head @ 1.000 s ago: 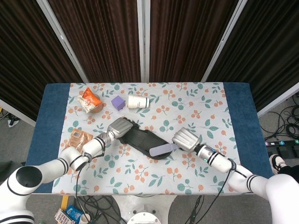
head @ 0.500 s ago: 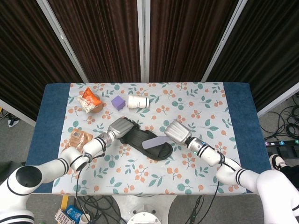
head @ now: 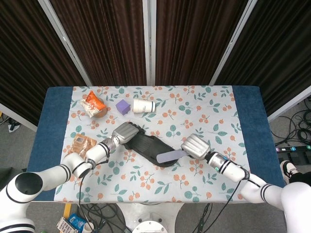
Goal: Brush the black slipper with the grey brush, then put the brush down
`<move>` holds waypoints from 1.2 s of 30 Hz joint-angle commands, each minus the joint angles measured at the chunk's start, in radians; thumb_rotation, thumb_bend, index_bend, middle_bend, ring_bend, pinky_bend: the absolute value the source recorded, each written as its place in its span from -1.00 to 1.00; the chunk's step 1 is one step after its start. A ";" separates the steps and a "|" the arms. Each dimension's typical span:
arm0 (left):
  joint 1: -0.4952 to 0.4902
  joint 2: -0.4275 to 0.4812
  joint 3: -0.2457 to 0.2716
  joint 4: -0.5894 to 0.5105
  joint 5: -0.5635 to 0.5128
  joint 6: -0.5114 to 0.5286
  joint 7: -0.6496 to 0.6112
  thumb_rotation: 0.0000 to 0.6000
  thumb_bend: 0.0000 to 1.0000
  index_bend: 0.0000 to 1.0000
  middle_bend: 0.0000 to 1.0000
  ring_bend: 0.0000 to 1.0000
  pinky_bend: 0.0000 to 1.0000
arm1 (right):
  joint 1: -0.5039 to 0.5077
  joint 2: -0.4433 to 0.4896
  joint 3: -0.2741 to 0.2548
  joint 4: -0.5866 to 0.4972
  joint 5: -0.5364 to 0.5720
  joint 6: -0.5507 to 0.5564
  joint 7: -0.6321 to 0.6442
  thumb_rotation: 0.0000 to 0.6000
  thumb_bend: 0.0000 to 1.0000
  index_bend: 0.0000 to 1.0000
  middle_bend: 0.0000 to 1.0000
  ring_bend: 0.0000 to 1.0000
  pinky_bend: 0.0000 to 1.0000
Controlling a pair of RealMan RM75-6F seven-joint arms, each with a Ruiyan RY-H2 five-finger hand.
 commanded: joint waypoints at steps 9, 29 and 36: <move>0.047 0.102 -0.034 -0.141 -0.037 0.097 0.056 1.00 -0.44 -0.76 -0.81 -0.88 -0.68 | -0.044 0.030 0.109 0.055 0.230 -0.138 0.007 1.00 0.01 1.00 1.00 1.00 1.00; 0.366 0.363 0.003 -0.432 -0.063 0.488 0.075 1.00 -0.53 -0.76 -0.81 -0.88 -0.69 | -0.082 0.084 0.149 -0.067 0.396 -0.320 -0.058 1.00 -0.99 -1.00 -0.97 -1.00 -0.90; 0.490 0.460 0.027 -0.488 -0.109 0.596 0.127 1.00 -0.54 -0.76 -0.80 -0.88 -0.69 | -0.176 0.291 0.152 -0.300 0.393 -0.176 -0.069 1.00 -0.99 -1.00 -1.00 -1.00 -1.00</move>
